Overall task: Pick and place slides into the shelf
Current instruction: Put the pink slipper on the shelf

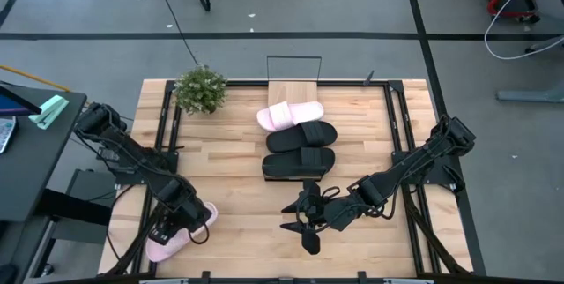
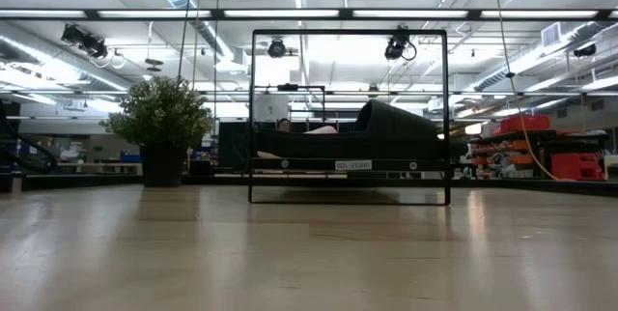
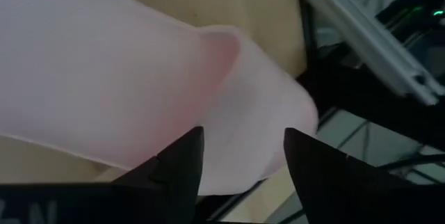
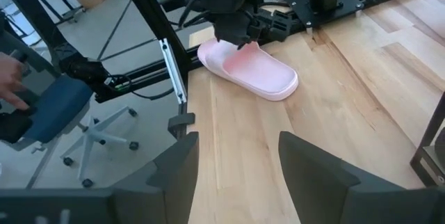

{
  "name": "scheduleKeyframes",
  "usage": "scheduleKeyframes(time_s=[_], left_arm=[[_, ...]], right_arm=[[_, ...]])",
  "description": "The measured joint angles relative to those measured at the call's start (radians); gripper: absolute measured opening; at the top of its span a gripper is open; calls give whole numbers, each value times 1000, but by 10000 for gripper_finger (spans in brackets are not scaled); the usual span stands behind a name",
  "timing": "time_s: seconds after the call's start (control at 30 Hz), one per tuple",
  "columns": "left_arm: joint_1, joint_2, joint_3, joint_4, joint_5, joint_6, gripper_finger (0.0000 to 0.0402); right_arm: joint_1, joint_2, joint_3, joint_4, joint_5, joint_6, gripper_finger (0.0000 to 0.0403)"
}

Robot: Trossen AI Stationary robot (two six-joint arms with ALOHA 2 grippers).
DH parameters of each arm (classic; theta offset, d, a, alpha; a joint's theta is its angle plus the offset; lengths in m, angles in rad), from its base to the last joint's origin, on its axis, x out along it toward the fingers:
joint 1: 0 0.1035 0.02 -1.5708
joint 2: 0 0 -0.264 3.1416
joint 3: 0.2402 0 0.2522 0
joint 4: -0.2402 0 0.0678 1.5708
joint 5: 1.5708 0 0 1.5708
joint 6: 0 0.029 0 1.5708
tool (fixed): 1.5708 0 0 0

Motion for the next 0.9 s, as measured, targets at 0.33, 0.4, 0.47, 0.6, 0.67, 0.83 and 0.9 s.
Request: scheduleKeyframes(time_s=[0.33,0.4,0.47,0.6,0.67,0.83,0.9], left_arm=[[21,0,0,-4,-46,56,201],[21,0,0,-3,-46,70,201],[19,0,0,-1,-47,81,199],[11,0,0,0,-64,113,195],[11,7,0,6,-68,117,196],[1,59,0,22,-63,116,196],[-5,81,0,32,-60,116,192]], right_arm=[[-21,0,0,0,-4,-1,204],[-27,0,0,0,-8,-1,204],[-33,0,0,0,-13,-1,204],[-34,0,0,0,-19,-1,204],[-33,0,0,0,-19,-2,204],[-33,0,0,0,-19,-2,204],[-33,0,0,0,-19,-1,204]])
